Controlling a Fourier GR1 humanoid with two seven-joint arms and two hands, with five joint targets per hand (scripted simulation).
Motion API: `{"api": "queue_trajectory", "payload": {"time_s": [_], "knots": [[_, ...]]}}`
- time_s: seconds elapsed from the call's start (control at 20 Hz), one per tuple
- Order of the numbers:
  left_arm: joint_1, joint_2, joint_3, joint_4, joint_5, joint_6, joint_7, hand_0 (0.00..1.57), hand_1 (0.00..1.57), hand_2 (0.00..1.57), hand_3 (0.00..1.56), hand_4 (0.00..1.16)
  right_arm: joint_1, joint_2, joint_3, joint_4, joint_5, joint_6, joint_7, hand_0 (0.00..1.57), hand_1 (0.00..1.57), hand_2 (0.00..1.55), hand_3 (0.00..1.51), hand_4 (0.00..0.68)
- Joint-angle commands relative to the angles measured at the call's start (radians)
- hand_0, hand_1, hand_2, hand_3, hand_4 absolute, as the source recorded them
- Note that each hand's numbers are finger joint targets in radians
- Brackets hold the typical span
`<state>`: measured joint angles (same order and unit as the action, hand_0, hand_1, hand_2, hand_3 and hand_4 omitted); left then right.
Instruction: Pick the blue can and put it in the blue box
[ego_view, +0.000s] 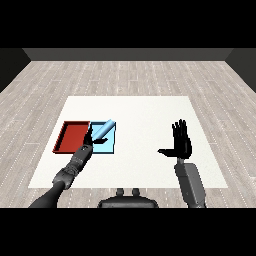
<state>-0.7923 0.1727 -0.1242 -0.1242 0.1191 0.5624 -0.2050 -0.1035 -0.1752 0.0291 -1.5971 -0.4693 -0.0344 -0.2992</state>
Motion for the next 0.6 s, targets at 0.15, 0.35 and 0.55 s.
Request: {"api": "queue_trajectory", "payload": {"time_s": [0.15, 0.35, 0.55], "knots": [[0.060, 0.018, 0.100, -0.263, 0.085, 0.048, -0.357, 0.00, 0.00, 0.00, 0.00, 0.00, -0.001, -0.003, -0.008, -0.009, -0.014, 0.014, 0.011, 0.00, 0.00, 0.00, 0.00, 0.000], [0.110, -0.011, 0.080, -0.430, 0.097, -0.088, -0.495, 0.00, 0.00, 0.00, 0.00, 0.00, 0.014, -0.031, -0.005, -0.023, 0.004, 0.015, 0.033, 0.00, 0.00, 0.00, 0.00, 0.000], [0.301, -0.061, 0.035, -0.639, 0.121, -0.186, -0.586, 0.00, 0.00, 0.00, 0.00, 0.00, 0.022, -0.028, 0.016, -0.027, 0.033, 0.002, 0.043, 0.00, 0.00, 0.00, 0.00, 0.000]]}}
